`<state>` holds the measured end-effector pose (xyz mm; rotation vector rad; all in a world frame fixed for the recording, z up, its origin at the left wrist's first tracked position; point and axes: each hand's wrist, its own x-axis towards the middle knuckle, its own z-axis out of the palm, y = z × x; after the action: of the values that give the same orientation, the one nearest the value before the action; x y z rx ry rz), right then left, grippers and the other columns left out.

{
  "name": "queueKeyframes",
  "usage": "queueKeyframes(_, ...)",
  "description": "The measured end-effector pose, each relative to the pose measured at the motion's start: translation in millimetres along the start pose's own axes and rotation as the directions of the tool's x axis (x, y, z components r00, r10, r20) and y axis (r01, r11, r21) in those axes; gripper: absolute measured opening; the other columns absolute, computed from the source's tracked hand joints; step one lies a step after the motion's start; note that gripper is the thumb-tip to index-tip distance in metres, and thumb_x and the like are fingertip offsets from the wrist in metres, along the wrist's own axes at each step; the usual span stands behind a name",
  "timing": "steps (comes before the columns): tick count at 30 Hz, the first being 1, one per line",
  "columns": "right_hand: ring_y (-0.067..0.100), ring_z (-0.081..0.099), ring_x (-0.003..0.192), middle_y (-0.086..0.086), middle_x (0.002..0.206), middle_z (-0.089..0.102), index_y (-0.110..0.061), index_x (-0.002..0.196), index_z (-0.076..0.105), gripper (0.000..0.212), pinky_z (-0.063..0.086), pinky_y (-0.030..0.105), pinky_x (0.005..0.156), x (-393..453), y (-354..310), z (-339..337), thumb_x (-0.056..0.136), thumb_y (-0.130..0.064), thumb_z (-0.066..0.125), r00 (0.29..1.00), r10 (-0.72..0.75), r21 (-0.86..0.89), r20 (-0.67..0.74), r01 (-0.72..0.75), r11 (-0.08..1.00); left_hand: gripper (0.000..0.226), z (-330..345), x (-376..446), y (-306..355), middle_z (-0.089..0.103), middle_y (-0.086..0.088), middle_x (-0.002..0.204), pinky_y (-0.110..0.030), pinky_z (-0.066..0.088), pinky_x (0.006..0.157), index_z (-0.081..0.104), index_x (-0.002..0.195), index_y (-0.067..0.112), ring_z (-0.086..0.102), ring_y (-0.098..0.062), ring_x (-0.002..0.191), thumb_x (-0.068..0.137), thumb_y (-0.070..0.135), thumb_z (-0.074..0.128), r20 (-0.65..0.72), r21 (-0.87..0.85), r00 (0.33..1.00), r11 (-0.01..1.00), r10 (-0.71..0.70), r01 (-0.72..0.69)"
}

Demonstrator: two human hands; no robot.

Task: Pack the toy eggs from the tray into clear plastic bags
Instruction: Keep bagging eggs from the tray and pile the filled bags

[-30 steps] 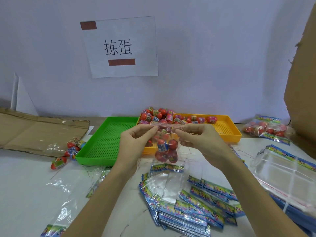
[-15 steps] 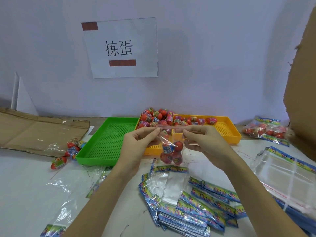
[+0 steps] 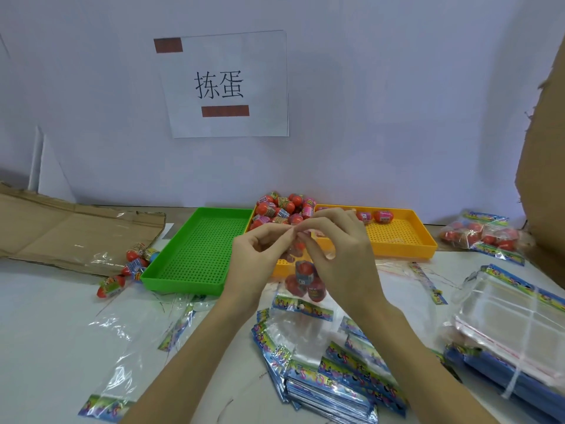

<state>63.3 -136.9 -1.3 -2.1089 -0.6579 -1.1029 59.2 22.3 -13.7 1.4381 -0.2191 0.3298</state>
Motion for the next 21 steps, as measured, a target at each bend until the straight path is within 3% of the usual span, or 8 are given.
queueKeyframes(6,0.026,0.065,0.099,0.005,0.105,0.074,-0.011,0.106,0.08,0.015,0.052,0.042,0.089,0,6,-2,0.093,-0.017,0.077,0.999,-0.034,-0.065,0.04,0.036,0.997,0.012,-3,0,2,0.079,-0.013,0.086,-0.026,0.059,0.075,0.082,0.101,0.014,0.075,-0.021,0.08,0.098,0.014,0.071,0.086,-0.001,0.996,1.0,0.022,-0.022)
queueKeyframes(9,0.027,0.064,0.097,0.004,0.101,0.073,-0.011,0.102,0.08,0.013,0.053,0.042,0.086,1,9,-4,0.091,-0.016,0.079,0.998,-0.054,-0.069,0.041,0.057,0.996,0.014,-6,0,1,0.08,-0.005,0.087,-0.023,0.059,0.075,0.08,0.105,0.012,0.077,-0.017,0.082,0.099,0.004,0.07,0.132,0.175,0.985,0.976,0.109,-0.132)
queueKeyframes(13,0.029,0.064,0.093,0.005,0.097,0.073,-0.009,0.099,0.081,0.009,0.055,0.04,0.081,2,13,-7,0.091,-0.012,0.078,0.989,-0.136,-0.115,0.066,0.143,0.983,0.014,-5,-1,1,0.08,0.005,0.084,-0.024,0.06,0.077,0.082,0.101,0.018,0.077,-0.014,0.081,0.095,0.007,0.076,0.13,0.358,0.968,0.9,0.214,-0.248)
queueKeyframes(21,0.029,0.062,0.088,0.007,0.09,0.07,-0.004,0.092,0.077,0.006,0.056,0.037,0.078,4,11,-7,0.087,-0.007,0.08,0.982,-0.177,-0.146,0.057,0.184,0.972,0.013,-4,-2,3,0.081,0.007,0.086,-0.021,0.059,0.077,0.083,0.102,0.019,0.077,-0.011,0.083,0.095,0.01,0.078,0.128,0.368,0.969,0.897,0.212,-0.245)
